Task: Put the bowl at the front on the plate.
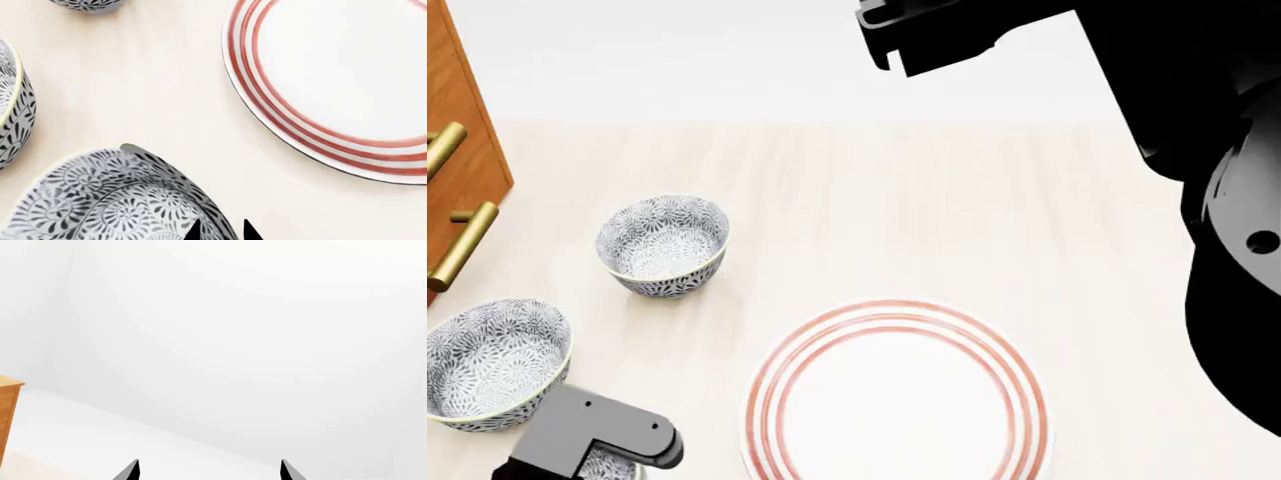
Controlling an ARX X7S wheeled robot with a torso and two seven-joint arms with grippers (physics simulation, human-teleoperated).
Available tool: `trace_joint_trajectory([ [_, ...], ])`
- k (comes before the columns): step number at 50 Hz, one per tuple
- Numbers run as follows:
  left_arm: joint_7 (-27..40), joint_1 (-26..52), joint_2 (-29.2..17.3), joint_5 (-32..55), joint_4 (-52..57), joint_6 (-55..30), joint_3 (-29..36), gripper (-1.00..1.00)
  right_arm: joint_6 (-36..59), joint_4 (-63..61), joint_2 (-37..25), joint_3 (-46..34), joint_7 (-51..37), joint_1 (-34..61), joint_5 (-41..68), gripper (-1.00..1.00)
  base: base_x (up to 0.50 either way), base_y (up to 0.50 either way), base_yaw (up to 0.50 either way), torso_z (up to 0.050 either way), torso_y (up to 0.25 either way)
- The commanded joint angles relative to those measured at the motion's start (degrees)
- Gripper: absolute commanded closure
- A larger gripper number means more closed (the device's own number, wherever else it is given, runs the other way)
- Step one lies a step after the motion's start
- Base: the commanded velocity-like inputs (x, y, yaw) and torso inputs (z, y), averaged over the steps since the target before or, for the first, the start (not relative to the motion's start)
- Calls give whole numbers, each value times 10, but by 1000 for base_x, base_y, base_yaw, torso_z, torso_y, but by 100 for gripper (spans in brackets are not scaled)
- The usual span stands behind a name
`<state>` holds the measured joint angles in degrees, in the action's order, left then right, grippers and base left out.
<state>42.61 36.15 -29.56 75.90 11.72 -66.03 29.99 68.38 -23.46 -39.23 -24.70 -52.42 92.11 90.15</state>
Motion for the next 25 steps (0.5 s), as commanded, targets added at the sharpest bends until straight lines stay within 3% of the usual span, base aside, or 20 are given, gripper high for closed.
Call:
trace_joint_trajectory([
  [1, 12, -1, -9, -16, 35, 46, 2, 100, -5, 0, -1, -2, 7, -2, -5, -100, 0, 0, 0, 0, 0],
  [8, 6, -1, -15, -32, 50, 60, 2, 100, -9, -3, -3, -2, 9, -7, -7, -100, 0, 0, 0, 0, 0],
  [9, -15, -13, -18, -75, 54, 87, 17, 100, -10, -5, -5, -2, 8, -9, -6, -100, 0, 0, 0, 0, 0],
  [14, 3, 1, -24, -52, 70, 76, 3, 100, -8, -7, -8, -2, 0, -9, 1, -100, 0, 0, 0, 0, 0],
  [25, -17, 16, -36, -98, 102, 100, 14, 100, -15, -13, -11, -1, -1, -15, 1, -100, 0, 0, 0, 0, 0],
])
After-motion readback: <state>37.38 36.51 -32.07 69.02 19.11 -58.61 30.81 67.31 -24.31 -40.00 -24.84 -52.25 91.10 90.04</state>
